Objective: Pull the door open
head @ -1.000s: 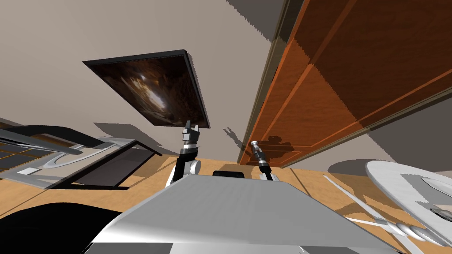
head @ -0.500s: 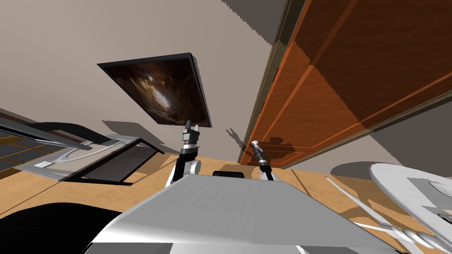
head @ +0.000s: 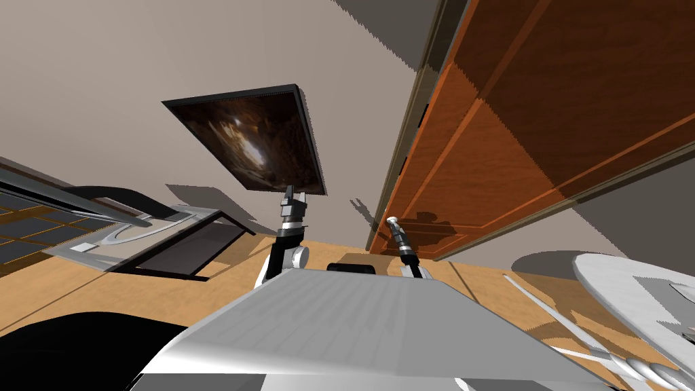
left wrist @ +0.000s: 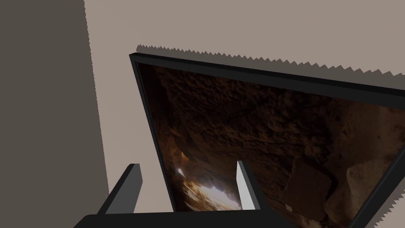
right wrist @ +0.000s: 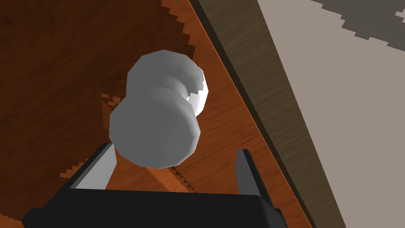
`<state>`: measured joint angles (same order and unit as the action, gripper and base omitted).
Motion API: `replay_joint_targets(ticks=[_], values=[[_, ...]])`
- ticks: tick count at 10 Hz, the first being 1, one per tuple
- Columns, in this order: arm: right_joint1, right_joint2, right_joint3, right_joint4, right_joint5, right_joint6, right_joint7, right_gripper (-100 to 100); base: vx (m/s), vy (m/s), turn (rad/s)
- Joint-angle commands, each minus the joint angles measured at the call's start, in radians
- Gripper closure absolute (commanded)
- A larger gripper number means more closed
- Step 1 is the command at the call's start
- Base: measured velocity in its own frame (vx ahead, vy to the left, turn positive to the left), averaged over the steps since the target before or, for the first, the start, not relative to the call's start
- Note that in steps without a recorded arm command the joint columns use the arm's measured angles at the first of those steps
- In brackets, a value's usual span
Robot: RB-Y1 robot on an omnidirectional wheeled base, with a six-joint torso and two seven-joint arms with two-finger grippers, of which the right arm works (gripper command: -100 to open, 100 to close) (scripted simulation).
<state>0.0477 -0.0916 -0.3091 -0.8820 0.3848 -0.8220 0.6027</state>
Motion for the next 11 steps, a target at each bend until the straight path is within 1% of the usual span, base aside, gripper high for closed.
replay_joint_targets(ticks=[1, 2, 4, 5, 6, 7, 11], values=[[-0.009, 0.015, 0.026, 0.027, -0.015, -0.011, -0.037, 100, -0.026, -0.003, 0.029], [-0.011, 0.009, 0.037, 0.031, -0.036, -0.012, -0.069, 100, -0.035, -0.002, 0.095], [-0.011, 0.009, 0.037, 0.031, -0.036, -0.012, -0.078, 100, -0.019, -0.010, 0.024], [-0.012, 0.003, 0.047, 0.035, -0.057, -0.013, -0.119, 100, -0.020, -0.001, 0.055], [-0.012, 0.003, 0.047, 0.035, -0.057, -0.013, -0.119, 100, -0.015, -0.011, 0.014], [-0.014, -0.004, 0.058, 0.039, -0.077, -0.014, -0.160, 100, -0.029, -0.012, 0.091], [-0.014, -0.004, 0.058, 0.039, -0.077, -0.014, -0.160, 100, -0.011, -0.003, -0.003]])
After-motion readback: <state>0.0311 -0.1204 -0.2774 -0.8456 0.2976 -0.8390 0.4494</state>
